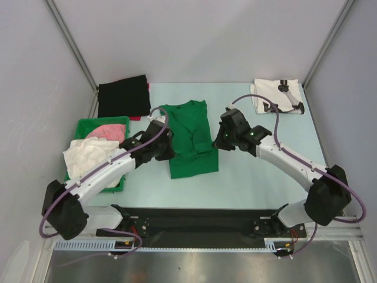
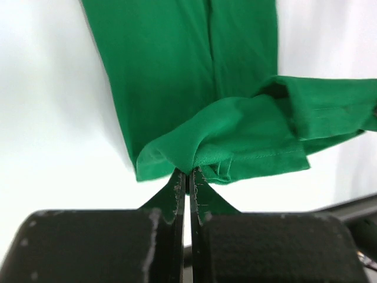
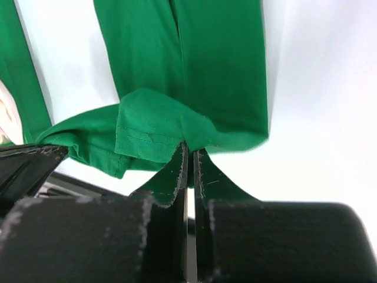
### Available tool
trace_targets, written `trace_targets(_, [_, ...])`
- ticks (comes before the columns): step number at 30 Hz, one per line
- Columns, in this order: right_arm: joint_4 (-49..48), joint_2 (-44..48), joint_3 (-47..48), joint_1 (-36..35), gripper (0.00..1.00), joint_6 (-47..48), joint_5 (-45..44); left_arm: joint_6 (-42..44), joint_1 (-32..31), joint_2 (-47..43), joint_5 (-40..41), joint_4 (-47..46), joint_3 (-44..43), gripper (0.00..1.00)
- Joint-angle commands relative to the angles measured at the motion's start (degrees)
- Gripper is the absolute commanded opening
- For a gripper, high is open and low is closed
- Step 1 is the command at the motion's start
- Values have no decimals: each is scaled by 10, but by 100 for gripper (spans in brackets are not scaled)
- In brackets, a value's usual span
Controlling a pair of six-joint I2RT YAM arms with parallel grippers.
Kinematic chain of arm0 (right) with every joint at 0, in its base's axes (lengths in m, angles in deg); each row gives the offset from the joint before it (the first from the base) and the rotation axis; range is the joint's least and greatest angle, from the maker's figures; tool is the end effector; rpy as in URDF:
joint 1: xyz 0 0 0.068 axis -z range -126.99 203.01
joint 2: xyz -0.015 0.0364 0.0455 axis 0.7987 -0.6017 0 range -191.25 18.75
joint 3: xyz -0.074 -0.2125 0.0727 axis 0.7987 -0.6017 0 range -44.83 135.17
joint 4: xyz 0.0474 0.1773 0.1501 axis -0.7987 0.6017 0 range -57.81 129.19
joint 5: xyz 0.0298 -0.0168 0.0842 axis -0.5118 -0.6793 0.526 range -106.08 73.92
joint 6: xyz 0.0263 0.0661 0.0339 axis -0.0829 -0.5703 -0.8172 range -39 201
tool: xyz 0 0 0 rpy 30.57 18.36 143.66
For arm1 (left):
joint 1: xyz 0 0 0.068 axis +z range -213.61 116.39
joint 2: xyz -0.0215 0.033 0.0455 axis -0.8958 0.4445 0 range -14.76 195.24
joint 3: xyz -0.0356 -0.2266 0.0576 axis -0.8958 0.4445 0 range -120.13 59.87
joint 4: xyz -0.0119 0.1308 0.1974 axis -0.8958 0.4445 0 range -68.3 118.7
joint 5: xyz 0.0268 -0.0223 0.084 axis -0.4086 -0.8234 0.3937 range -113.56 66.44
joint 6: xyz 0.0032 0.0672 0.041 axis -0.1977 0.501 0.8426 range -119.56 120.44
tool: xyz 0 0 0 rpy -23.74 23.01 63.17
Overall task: Fold and stack the t-shirts
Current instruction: Fold the tshirt
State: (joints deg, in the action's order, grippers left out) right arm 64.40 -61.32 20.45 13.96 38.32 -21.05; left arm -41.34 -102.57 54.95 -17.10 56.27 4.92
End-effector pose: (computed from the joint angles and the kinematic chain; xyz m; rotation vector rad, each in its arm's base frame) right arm 0.2399 0.1871 0.2351 0.1201 2.4609 0.5538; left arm 0.2072 -0.1578 0.2209 -0.1132 2.4848 -0.4900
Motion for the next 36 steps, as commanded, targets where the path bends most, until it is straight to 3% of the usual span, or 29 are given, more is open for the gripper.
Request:
trace_targets(1, [-40, -43, 49, 33, 0, 61, 62, 63, 41, 38, -26, -28, -41, 0])
trace_targets(17, [-82, -251, 169, 122, 0, 116, 170, 96, 140, 251, -74, -68, -126, 1])
trace_targets(24, [-61, -372, 279, 144, 1, 138, 213, 98, 184, 338, -97, -66, -179, 9])
trace_targets(25, [-51, -400, 304, 146, 7, 143, 211, 100, 198, 349, -108, -63, -189, 22])
trace_targets(26, [-24, -417, 329, 150, 16, 146, 204, 103, 205, 360, -116, -60, -200, 27])
trace_targets(27, [-7, -430, 384, 157, 41, 155, 204, 101, 213, 385, -123, -50, -228, 31])
trace_targets(28, [10, -451, 408, 161, 56, 159, 198, 101, 227, 393, -142, -39, -240, 54])
trace_targets(30, [64, -460, 452, 172, 79, 160, 176, 107, 235, 402, -159, -28, -271, 71])
trace_targets(31, [74, -456, 469, 175, 84, 160, 173, 114, 237, 401, -158, -18, -280, 81])
trace_targets(35, [71, -367, 397, 184, 89, 160, 160, 115, 236, 325, -141, 0, -250, 86])
trace_targets(36, [65, -346, 371, 184, 89, 159, 160, 115, 236, 302, -142, -6, -209, 86])
